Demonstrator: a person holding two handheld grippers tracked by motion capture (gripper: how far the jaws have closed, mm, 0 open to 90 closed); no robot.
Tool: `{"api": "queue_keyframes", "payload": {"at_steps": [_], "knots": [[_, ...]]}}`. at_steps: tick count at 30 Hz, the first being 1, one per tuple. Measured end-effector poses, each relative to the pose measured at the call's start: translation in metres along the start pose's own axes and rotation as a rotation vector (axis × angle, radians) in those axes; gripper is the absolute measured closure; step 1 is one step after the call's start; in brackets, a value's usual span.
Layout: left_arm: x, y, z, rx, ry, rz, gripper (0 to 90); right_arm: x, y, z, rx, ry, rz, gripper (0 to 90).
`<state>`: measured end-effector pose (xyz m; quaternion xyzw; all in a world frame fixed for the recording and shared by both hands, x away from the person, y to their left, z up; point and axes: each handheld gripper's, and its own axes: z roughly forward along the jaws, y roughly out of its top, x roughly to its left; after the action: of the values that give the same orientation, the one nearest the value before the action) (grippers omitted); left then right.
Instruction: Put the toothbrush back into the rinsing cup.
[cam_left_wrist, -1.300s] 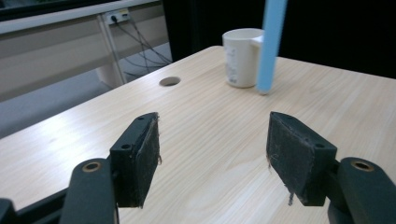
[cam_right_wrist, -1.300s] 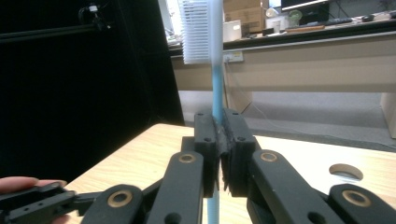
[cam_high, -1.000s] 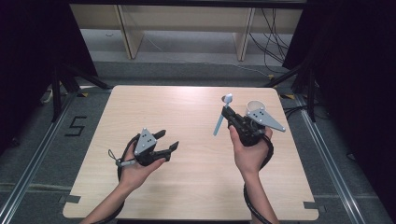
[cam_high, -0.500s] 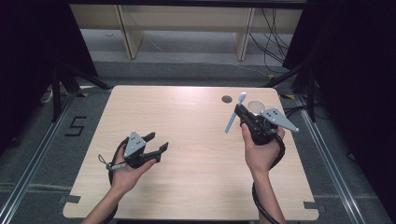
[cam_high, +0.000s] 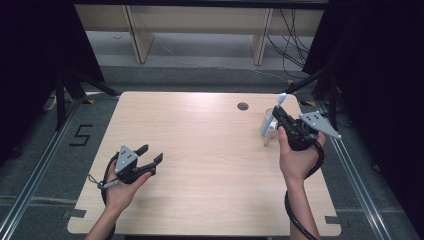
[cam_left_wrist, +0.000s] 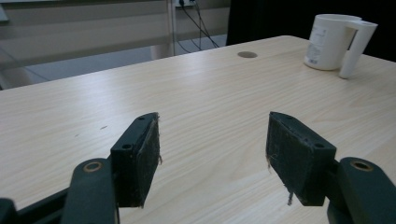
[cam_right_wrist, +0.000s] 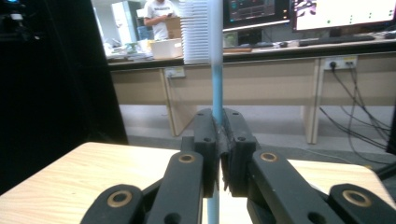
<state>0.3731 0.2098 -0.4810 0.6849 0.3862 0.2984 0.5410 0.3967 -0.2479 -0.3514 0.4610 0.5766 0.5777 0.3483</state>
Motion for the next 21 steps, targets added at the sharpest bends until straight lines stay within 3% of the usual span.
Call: {"api": "queue_keyframes", "payload": {"at_steps": [2,4,9,11,21], "knots": [[0.004,-0.003,-0.004,0.019,0.026,-0.012,34.6,-0.001,0.001,0.0,0.001,-0.002,0.016,86.1],[0.008,-0.006,-0.008,0.018,0.041,-0.02,34.6,-0.008,0.004,-0.002,-0.008,-0.025,0.003,86.1],[0.012,-0.008,-0.011,0.02,0.058,-0.036,34.6,-0.016,0.007,-0.004,-0.003,-0.047,0.001,86.1],[0.013,-0.01,-0.01,0.005,0.056,-0.039,34.6,-0.021,0.008,-0.001,-0.008,-0.062,-0.008,86.1],[0.012,-0.012,-0.01,0.026,0.062,-0.041,34.5,-0.03,0.011,0.007,0.001,-0.082,-0.009,86.1]]}}
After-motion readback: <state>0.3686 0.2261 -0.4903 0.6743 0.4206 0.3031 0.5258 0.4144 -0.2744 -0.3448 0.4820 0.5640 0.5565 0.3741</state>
